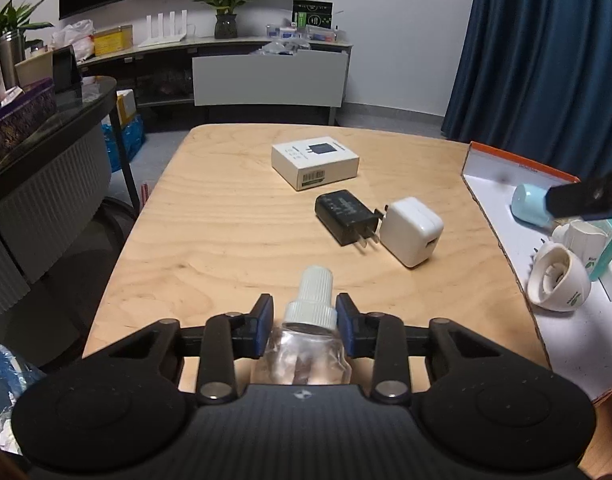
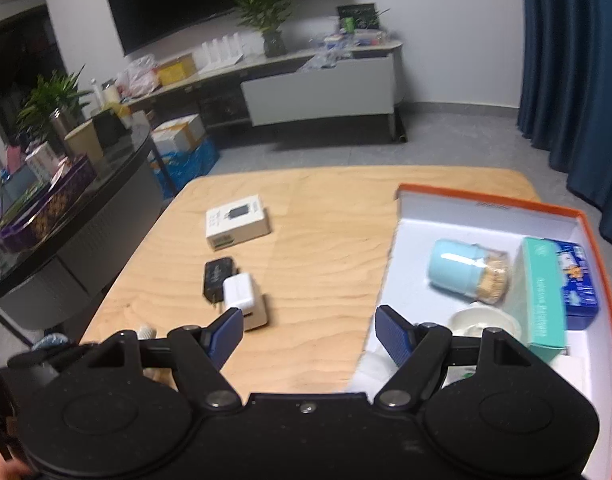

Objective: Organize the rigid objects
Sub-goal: 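Grasp the clear white-capped bottle with the left tool, then grasp the white square charger with the right tool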

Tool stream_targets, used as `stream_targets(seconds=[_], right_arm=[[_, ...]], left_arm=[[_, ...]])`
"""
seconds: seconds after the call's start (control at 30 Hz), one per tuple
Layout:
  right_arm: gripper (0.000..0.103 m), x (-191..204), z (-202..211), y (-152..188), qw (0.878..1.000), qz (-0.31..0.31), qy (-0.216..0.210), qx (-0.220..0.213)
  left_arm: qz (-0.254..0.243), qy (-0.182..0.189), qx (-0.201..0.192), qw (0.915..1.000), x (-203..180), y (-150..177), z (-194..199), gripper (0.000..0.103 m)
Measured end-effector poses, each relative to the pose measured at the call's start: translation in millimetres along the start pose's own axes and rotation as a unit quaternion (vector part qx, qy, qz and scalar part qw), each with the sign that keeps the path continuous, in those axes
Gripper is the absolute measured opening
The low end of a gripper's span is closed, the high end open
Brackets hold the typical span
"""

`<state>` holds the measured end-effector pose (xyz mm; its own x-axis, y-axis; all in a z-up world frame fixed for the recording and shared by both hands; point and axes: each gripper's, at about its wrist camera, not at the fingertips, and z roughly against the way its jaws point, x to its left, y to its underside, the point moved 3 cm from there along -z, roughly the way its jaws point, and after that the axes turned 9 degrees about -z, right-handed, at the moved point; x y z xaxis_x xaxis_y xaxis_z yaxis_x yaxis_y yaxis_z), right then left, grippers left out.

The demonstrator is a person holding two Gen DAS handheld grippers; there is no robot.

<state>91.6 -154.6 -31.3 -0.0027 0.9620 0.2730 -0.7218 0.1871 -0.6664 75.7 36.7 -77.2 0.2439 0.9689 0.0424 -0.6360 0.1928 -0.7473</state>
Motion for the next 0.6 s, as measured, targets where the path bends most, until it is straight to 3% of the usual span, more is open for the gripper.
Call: stream_targets(seconds=[0.1,0.13,0.17,0.23,0.4,0.43,0.5,0.6], right_arm=[[0.087,10.4,-4.6,3.8,1.0,0.012,-0.007,0.008],[0.087,13.0,-5.0,4.9,1.0,0.015,-0.007,0.009],[0.087,14.9,-5.5,6.0,1.0,0.018,-0.009,0.01],[0.087,17.4,-6.8,8.0,1.0,0.02,-0.012,0.014],[0.087,21.7,-10.9,10.5,0.999,0.021,-0.017,0.019],[0.087,22.4,-11.6,10.7,0.999,0.021,-0.017,0.02],[0.087,23.9,-12.8,11.2,0.999,0.023,-0.018,0.021],[0.087,25.1,-16.5,12.4,0.999,0.024,-0.019,0.025]], left_arm=[[0.01,0.006,0.011,0.9999,3.2,7.5,2.6,0.04],[0.012,0.002,0.011,0.9999,3.6,10.2,6.5,0.05],[0.009,-0.005,0.008,0.9999,3.2,11.5,11.6,0.069],[-0.005,-0.023,-0.005,0.9997,0.3,13.5,21.5,0.093],[-0.029,-0.013,0.019,0.9993,-6.8,27.1,18.5,0.083],[-0.03,-0.007,0.027,0.9992,-7.0,28.4,14.8,0.068],[-0.034,-0.012,0.021,0.9991,-6.6,27.2,14.1,0.053],[-0.028,-0.012,0.016,0.9994,-4.3,25.4,12.6,0.05]])
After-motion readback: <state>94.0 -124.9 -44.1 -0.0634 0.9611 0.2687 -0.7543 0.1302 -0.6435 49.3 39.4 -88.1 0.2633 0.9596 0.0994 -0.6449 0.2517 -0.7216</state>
